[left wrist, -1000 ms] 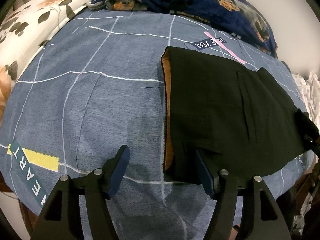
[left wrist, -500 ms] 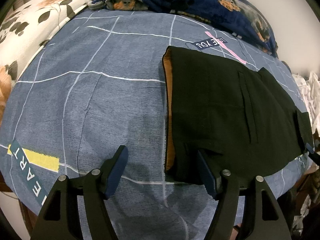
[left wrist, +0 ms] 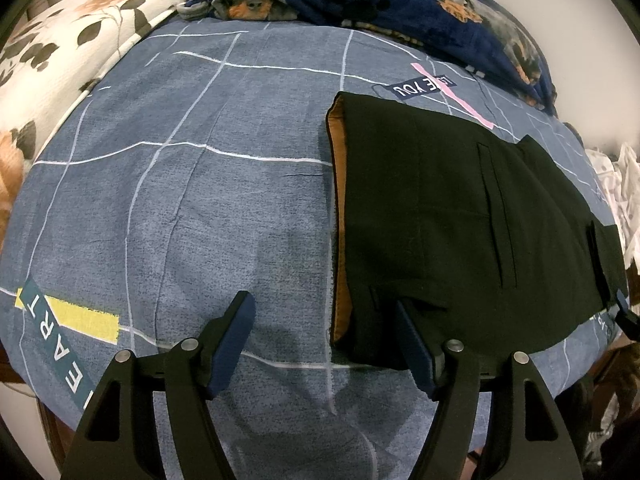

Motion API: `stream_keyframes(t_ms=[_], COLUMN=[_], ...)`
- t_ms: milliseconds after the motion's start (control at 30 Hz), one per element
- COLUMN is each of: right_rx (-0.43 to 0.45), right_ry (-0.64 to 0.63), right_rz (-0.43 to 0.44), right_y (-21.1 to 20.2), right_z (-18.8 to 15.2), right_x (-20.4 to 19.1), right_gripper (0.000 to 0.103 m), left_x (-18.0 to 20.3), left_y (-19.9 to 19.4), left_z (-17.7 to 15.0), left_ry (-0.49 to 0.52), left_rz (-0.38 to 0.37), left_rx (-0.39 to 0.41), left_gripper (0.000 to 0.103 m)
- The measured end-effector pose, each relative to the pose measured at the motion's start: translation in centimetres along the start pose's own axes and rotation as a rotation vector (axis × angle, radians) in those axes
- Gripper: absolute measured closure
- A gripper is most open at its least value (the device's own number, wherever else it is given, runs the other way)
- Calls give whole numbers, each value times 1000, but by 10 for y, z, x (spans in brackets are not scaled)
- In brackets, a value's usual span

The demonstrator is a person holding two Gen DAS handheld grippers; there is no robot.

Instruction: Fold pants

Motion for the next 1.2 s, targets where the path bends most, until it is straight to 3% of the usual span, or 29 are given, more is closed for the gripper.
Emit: stream_keyframes(t_ms=[167,333,567,833,900,1033,1100,1200], right_rx=[-37,-76,-18,134,158,140,150,155], right_ry=[89,170,287,503,543,604,630,558], right_rz=[97,28,-33,-69,-82,-157,-115,-141], right_y=[-1,19,22,14,13,15,14,8], right_z=[-9,-17,-17,-22,-22,-29,-30,-28], right_x=[-4,11,19,30,35,56,61,50], right_gripper=[36,36,39,43,48,101,101,99], left_x=[-1,-2,-2,-2,-2,0,1,0], left_y=[0,0,0,0,0,-1,-1,-1], left_z=[1,1,1,1,1,1,1,1], left_ry=[-2,-2,-3,-4,-2,-1,1,2], left_rz=[-1,-2,-2,-5,-5,-8,-11,-12], left_rx=[3,4,4,5,6,8,8,7], left_gripper=[30,30,30,29,29,28,28,28])
Point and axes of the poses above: each gripper's, at about its wrist camera, not at the fingertips, and y roughly the way its jaws point, x to its right, z to its top, the point moved 7 cm from there along y, roughly the way its jaws point, and after that the axes turned 3 degrees about -z, right-handed, at the moved point
